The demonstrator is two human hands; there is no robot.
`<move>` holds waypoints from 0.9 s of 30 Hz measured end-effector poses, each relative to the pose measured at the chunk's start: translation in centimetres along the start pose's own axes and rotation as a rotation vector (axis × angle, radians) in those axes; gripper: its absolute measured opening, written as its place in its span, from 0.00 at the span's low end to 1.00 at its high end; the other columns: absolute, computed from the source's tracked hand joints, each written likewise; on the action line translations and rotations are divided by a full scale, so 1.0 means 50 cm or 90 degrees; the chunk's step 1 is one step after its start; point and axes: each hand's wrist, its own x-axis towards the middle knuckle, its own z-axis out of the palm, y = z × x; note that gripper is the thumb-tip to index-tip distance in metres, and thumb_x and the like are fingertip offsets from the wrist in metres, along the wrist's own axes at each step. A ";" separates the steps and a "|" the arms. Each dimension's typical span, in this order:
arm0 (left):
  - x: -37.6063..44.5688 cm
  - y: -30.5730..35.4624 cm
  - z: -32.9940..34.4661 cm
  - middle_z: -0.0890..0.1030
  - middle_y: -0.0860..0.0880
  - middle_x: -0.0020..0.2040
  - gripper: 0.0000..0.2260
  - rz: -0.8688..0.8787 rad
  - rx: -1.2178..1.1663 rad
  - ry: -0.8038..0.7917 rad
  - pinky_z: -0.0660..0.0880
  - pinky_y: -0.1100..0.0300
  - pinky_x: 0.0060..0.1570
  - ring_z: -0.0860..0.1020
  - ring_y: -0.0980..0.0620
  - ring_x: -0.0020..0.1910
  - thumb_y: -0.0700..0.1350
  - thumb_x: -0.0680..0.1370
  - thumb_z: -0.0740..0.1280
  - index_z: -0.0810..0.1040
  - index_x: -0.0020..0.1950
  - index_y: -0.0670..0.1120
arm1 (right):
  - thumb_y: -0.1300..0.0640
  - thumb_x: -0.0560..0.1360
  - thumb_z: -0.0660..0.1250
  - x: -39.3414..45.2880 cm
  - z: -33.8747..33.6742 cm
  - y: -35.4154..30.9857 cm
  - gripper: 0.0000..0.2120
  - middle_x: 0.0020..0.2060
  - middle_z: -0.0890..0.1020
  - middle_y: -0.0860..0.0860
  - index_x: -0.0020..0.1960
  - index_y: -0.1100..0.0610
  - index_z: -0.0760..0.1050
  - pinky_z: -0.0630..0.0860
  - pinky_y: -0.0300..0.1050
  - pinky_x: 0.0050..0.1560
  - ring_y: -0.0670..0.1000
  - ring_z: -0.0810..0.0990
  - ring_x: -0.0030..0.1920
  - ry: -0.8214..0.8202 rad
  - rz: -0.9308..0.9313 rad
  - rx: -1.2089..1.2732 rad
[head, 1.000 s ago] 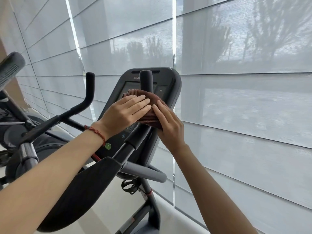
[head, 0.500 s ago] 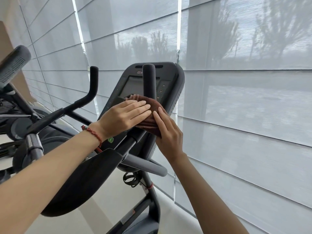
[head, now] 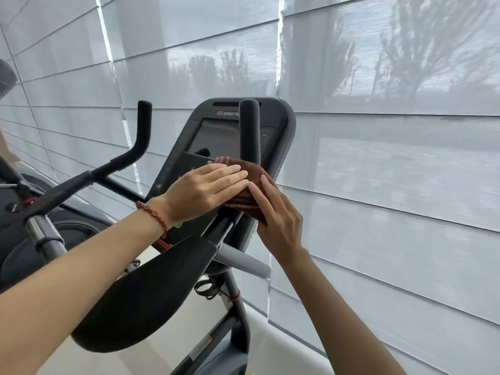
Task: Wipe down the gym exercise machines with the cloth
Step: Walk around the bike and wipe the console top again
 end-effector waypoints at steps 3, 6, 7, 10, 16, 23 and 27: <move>-0.013 -0.005 0.004 0.79 0.40 0.60 0.12 0.011 -0.017 0.023 0.76 0.48 0.57 0.77 0.43 0.60 0.35 0.78 0.64 0.78 0.61 0.37 | 0.68 0.72 0.56 0.003 -0.008 -0.013 0.23 0.57 0.82 0.58 0.63 0.54 0.74 0.80 0.44 0.48 0.57 0.82 0.55 -0.006 -0.021 -0.047; -0.031 -0.009 0.007 0.79 0.40 0.60 0.12 0.013 -0.042 0.050 0.76 0.48 0.56 0.77 0.44 0.60 0.34 0.78 0.64 0.77 0.62 0.37 | 0.67 0.79 0.52 0.005 -0.014 -0.027 0.21 0.56 0.82 0.59 0.60 0.56 0.80 0.81 0.46 0.47 0.57 0.83 0.54 -0.017 -0.042 -0.091; -0.036 -0.009 0.008 0.78 0.40 0.60 0.12 0.011 -0.055 0.060 0.76 0.48 0.56 0.77 0.44 0.60 0.34 0.79 0.64 0.76 0.62 0.37 | 0.63 0.82 0.53 0.005 -0.016 -0.032 0.18 0.55 0.82 0.59 0.59 0.57 0.81 0.82 0.46 0.47 0.57 0.83 0.54 -0.018 -0.052 -0.106; -0.051 -0.009 0.009 0.78 0.40 0.61 0.12 0.008 -0.087 0.080 0.76 0.48 0.57 0.77 0.44 0.61 0.34 0.80 0.61 0.75 0.63 0.37 | 0.60 0.83 0.54 0.005 -0.022 -0.048 0.17 0.55 0.82 0.59 0.59 0.57 0.81 0.82 0.47 0.48 0.57 0.83 0.55 -0.017 -0.078 -0.138; -0.076 -0.008 0.012 0.78 0.40 0.60 0.14 -0.001 -0.111 0.123 0.75 0.49 0.58 0.78 0.44 0.60 0.35 0.82 0.55 0.77 0.62 0.37 | 0.67 0.81 0.55 0.015 -0.031 -0.069 0.18 0.55 0.83 0.58 0.59 0.58 0.81 0.79 0.46 0.53 0.57 0.82 0.55 -0.020 -0.130 -0.192; -0.071 -0.006 0.036 0.79 0.41 0.60 0.14 -0.022 -0.125 0.169 0.76 0.50 0.58 0.78 0.44 0.59 0.34 0.82 0.54 0.77 0.61 0.37 | 0.72 0.77 0.58 0.030 -0.037 -0.059 0.18 0.56 0.82 0.57 0.58 0.59 0.82 0.78 0.47 0.56 0.56 0.81 0.57 -0.039 -0.160 -0.226; -0.061 -0.009 0.051 0.79 0.41 0.60 0.13 -0.029 -0.115 0.179 0.76 0.50 0.57 0.78 0.44 0.59 0.35 0.81 0.58 0.78 0.60 0.37 | 0.71 0.78 0.53 0.048 -0.039 -0.043 0.21 0.56 0.82 0.57 0.57 0.59 0.82 0.79 0.47 0.56 0.56 0.82 0.56 -0.052 -0.187 -0.233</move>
